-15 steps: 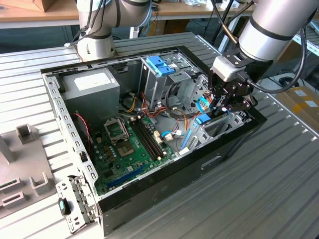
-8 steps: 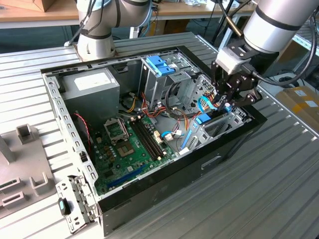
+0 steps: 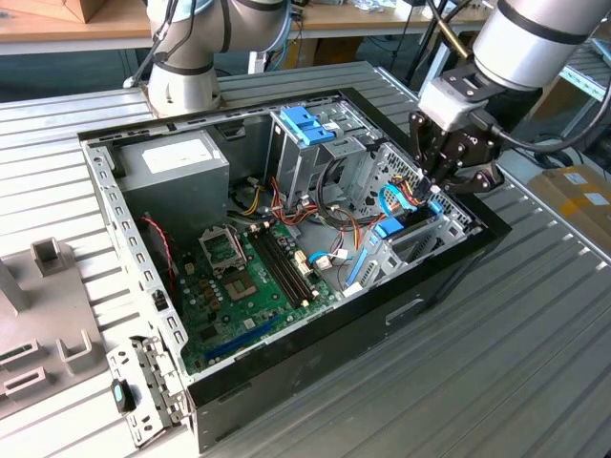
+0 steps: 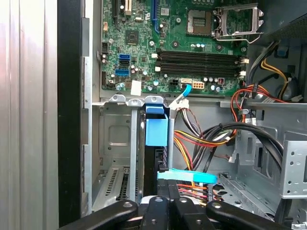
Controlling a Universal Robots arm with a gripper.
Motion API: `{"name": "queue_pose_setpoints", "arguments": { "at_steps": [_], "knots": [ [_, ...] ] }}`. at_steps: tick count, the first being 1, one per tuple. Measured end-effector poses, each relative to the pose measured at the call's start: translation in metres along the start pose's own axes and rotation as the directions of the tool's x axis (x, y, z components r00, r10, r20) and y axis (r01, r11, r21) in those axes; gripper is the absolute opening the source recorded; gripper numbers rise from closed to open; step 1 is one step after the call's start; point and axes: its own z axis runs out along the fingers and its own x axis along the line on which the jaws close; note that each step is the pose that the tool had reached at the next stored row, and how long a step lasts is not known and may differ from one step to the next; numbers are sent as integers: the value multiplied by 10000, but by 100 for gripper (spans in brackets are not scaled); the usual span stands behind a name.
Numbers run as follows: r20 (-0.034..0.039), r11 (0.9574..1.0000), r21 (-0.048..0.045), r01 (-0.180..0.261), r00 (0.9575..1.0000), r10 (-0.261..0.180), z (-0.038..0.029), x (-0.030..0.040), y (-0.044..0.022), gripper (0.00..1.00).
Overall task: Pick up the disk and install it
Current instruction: 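Insert the second disk wire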
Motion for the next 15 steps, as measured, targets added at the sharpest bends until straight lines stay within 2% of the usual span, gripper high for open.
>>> {"name": "queue_pose_setpoints", "arguments": {
  "at_steps": [1, 2, 3, 5, 8, 15],
  "knots": [
    [2, 10000, -26, -2, 10000, 2, 1, 2, -16, 10],
    [5, 10000, -72, -4, 10000, 4, 3, 6, -43, 11],
    [8, 9999, -138, -7, 10000, 7, 4, 12, -82, 11],
    [16, 9994, -333, -17, 10000, 17, 11, 29, -202, 11],
    [17, 9989, -474, -24, 10000, 24, 16, 43, -300, 11],
    [17, 9987, -501, -25, 10000, 26, 18, 46, -349, 11]
  ]
}}
